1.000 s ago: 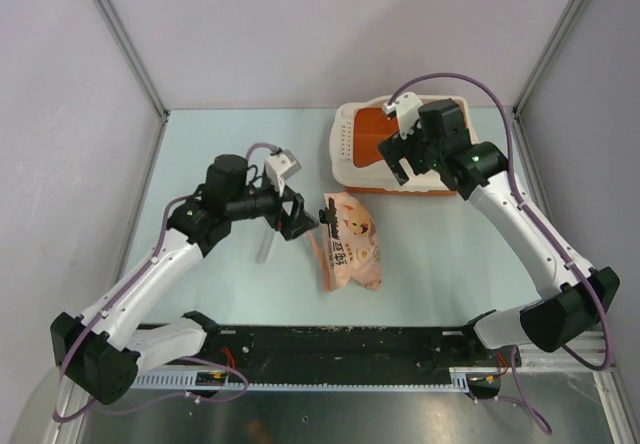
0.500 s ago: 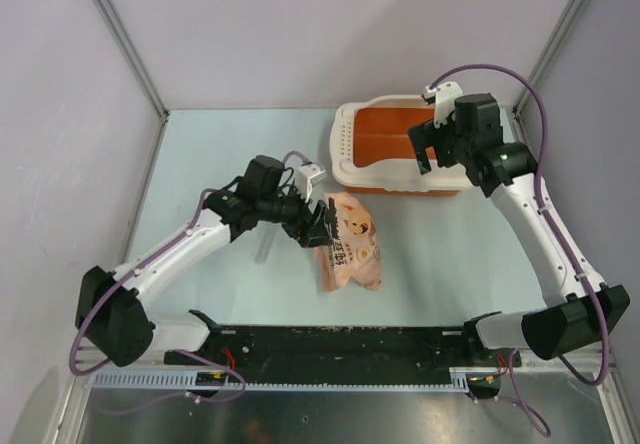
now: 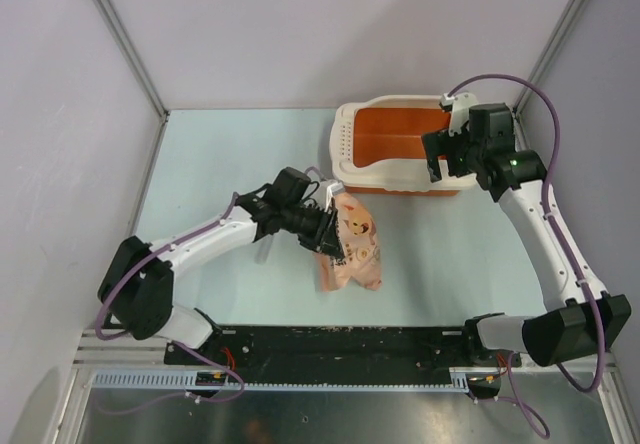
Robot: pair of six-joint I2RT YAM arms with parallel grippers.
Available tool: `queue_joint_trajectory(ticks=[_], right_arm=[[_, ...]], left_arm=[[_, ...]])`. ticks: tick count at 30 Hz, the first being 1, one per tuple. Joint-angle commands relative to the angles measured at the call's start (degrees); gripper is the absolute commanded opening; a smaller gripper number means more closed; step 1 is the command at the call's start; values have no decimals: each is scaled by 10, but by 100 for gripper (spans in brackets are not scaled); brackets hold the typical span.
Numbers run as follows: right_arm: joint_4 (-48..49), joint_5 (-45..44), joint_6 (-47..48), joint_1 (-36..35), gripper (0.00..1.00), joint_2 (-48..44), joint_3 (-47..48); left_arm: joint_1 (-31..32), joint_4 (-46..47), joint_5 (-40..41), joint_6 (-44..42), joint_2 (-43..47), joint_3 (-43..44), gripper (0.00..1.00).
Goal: Fill the litter box with clean litter
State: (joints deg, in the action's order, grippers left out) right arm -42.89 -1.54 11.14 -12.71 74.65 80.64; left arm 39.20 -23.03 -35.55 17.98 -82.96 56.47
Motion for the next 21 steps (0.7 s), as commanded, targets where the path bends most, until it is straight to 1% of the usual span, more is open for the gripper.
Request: queue_joint_trajectory(ticks=[1, 2, 3, 5, 7, 10, 11, 12, 13, 14, 15, 16, 19, 21], right_arm=[[4, 26, -15, 12, 99, -49, -7], [3, 29, -18, 16, 99, -50, -14], [4, 33, -19, 23, 99, -52, -15], [2, 41, -20, 28, 98, -51, -15], [2, 44, -13, 29, 98, -52, -15], [-2, 73, 14, 26, 99, -51, -15], [-2, 95, 20, 26, 100, -52, -15], [-3, 111, 34, 24, 100, -52, -15], [-8, 143, 42, 19, 100, -52, -15], [-10, 161, 48, 16, 100, -55, -15], [-12, 179, 54, 12, 100, -58, -15], [-16, 210, 69, 2, 100, -61, -15], [-21, 225, 93, -22, 100, -65, -15], [-18, 216, 96, -49, 100, -56, -15]], left_arm=[[-1, 24, 5, 18, -26, 36, 26], [-1, 23, 14, 21, -29, 36, 21], [-5, 17, 14, 21, -33, 39, 11], [-11, 10, 16, 12, -34, 43, 0], [-25, -13, 14, -4, -24, 52, 0], [-49, -64, -7, -64, -12, 81, 0], [-53, -84, -10, -119, -12, 95, 0], [-57, -127, -8, -153, -12, 130, 0], [-57, -147, -4, -189, -14, 148, 0], [-56, -169, 0, -286, -18, 163, 0], [-56, -209, 12, -334, -20, 192, 0], [-56, -220, 56, -399, -24, 203, 0], [-62, -243, 100, -467, -39, 236, 0], [-63, -243, 115, -464, -47, 248, 0]])
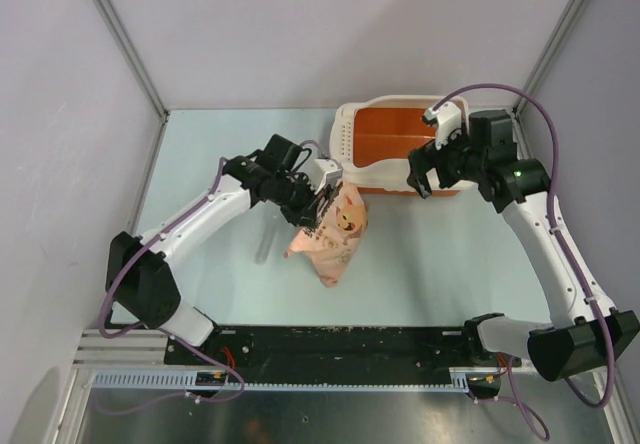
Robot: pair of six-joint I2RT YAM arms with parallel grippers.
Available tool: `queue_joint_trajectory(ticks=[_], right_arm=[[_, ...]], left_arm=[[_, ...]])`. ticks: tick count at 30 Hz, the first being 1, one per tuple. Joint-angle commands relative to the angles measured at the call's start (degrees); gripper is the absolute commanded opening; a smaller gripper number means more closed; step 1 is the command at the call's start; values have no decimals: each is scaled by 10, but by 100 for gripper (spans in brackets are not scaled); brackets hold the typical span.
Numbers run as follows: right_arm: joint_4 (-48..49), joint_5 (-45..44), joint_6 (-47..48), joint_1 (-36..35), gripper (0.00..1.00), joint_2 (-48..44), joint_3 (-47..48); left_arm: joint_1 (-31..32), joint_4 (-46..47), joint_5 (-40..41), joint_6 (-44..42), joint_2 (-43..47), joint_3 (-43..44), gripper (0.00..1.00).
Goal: Fill the litter box with clean litter
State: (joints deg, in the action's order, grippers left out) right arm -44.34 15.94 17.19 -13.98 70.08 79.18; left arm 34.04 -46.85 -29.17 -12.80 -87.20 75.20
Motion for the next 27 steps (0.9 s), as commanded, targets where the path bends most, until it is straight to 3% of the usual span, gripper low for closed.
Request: queue_joint_trajectory(ticks=[1, 2, 3, 4, 6, 10, 13, 15, 20, 23, 27], right_arm=[[4, 38, 32, -42, 100, -7, 0], [8, 40, 29, -45, 100, -3, 0], [19, 44, 28, -46, 99, 1, 0], [22, 50, 26, -47, 100, 4, 0], [27, 56, 38, -51, 100, 8, 0], [21, 89, 82, -54, 100, 16, 0], [29, 117, 92, -54, 100, 21, 0], [42, 119, 84, -61, 100, 25, 0], [55, 123, 79, -80, 100, 48, 0], [61, 153, 92, -78, 100, 54, 0], [93, 278, 50, -29, 100, 65, 0]], left_arm=[[-12, -5, 54, -134, -9, 63, 0], [-12, -5, 54, -124, -11, 62, 10], [-14, -5, 48, -111, -10, 47, 41], [-16, -4, 42, -95, -9, 36, 51], [-19, 14, 30, -80, -3, -6, 65], [-40, 66, 16, -26, -7, -53, 69], [-63, 85, 4, 15, -23, -56, 68], [-82, 94, -27, 29, -29, -58, 59], [-103, 101, -105, 12, -19, -63, 15], [-103, 101, -99, -55, -5, -56, 0], [-103, 101, -75, -189, 30, -34, 0]])
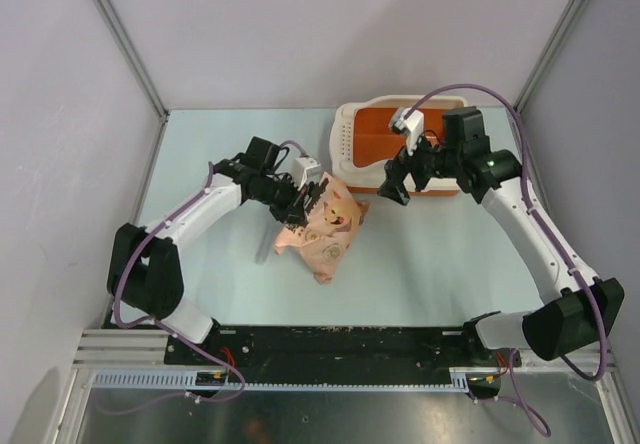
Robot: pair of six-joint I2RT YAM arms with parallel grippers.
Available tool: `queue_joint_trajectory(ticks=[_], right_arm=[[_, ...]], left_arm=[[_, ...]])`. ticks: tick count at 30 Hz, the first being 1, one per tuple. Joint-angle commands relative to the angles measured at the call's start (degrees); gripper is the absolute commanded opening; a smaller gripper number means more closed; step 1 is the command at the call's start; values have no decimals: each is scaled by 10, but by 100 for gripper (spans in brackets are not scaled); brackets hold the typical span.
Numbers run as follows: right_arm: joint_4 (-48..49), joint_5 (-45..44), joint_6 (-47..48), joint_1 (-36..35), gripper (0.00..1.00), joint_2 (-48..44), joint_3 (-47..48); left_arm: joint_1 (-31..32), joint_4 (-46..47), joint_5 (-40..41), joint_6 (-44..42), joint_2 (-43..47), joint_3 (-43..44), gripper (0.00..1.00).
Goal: Fill the litter box with clean litter
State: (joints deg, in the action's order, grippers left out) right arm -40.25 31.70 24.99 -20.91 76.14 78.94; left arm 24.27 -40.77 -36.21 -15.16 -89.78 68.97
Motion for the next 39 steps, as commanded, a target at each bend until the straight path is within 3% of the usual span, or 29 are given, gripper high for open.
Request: queue_joint_trajectory(ticks=[1, 4, 11, 18, 22, 30, 33, 34, 39], right_arm=[[58, 167, -39, 47, 100, 7, 3], [69, 179, -45, 43, 98, 9, 3], [10, 125, 90, -20, 99, 6, 20], [-17, 77, 198, -76, 94, 17, 30], [-8, 79, 275, -95, 88, 45, 36], [47, 103, 334, -116, 78, 107, 38], [62, 101, 328, -119, 79, 128, 38], [61, 100, 330, -117, 78, 140, 38], [69, 103, 328, -107, 79, 166, 38]], left_arm=[[-5, 39, -4, -225, 64, 30, 0], [-3, 40, -15, -312, 85, 38, 0], [46, 39, -33, -442, 116, 32, 0], [76, 39, -76, -464, 128, 22, 0], [75, 41, -71, -458, 136, -2, 0], [75, 82, -41, -447, 178, -61, 0], [74, 96, -7, -409, 179, -67, 18], [74, 102, 0, -390, 178, -68, 31], [53, 119, 3, -252, 186, -103, 45]])
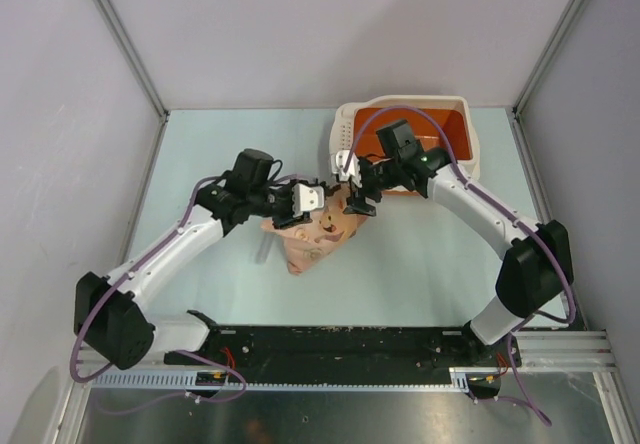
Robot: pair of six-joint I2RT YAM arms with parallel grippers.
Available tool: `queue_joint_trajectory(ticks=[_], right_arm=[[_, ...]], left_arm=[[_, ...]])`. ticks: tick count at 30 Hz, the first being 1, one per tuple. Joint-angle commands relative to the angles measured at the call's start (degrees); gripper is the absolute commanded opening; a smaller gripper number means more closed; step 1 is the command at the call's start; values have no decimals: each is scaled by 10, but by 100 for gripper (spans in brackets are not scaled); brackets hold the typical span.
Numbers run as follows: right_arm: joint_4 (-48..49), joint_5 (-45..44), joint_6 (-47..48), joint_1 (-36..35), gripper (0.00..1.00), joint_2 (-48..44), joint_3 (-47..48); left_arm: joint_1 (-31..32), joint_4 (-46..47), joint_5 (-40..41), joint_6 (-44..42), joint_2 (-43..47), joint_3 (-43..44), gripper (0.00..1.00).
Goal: Fill the litter box with clean litter
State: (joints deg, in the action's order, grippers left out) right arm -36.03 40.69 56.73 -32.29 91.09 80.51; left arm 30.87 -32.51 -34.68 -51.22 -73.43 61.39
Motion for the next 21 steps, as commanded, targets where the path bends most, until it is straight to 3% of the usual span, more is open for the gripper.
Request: queue_joint_trajectory(ticks=[1, 6, 11, 16, 21], right_arm=[[32, 14, 8, 9, 79, 19, 21], [64, 19, -14, 7, 81, 17, 25], [79, 16, -46, 14, 82, 28, 34], [104, 12, -100, 18, 82, 39, 42], [126, -3, -160, 18, 88, 33, 42]], left_arm=[[-16, 41, -12, 121, 24, -35, 48], [-49, 88, -10, 208, 63, -89, 57], [-104, 121, -51, 277, 102, -72, 63], [-164, 147, -48, 346, 61, -75, 77], [-165, 183, -67, 372, 6, -87, 74]])
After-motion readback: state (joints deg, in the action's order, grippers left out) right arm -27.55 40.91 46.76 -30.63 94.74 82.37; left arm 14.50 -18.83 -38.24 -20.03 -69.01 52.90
